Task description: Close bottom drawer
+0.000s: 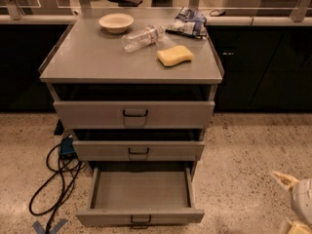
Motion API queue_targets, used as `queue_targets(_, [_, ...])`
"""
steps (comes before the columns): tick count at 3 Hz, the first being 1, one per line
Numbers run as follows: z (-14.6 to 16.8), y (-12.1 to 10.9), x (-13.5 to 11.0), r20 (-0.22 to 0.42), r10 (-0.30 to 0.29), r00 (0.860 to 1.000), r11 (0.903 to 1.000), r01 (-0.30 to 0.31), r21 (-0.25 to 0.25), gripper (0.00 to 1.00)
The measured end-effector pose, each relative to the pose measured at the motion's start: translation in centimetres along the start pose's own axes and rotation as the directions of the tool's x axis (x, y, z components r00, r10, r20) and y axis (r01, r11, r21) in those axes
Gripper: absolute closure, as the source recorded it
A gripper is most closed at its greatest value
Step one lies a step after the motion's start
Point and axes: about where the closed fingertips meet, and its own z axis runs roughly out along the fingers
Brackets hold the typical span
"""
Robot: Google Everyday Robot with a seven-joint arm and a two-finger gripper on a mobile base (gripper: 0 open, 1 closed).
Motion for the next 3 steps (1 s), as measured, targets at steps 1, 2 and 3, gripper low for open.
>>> queue_targets(1, [1.2, 0.4, 0.5, 0.007, 0.011, 1.000, 0.9996, -0.011, -0.025, 0.00])
queue_targets(2, [1.1, 0.4, 0.5, 0.007, 0.011, 1.000, 0.9996, -0.011, -0.024, 0.00])
queue_targets(3, [2.2, 0.9, 0.8, 0.049, 0.021, 0.999, 0.9993, -0.019, -0.033, 0.00])
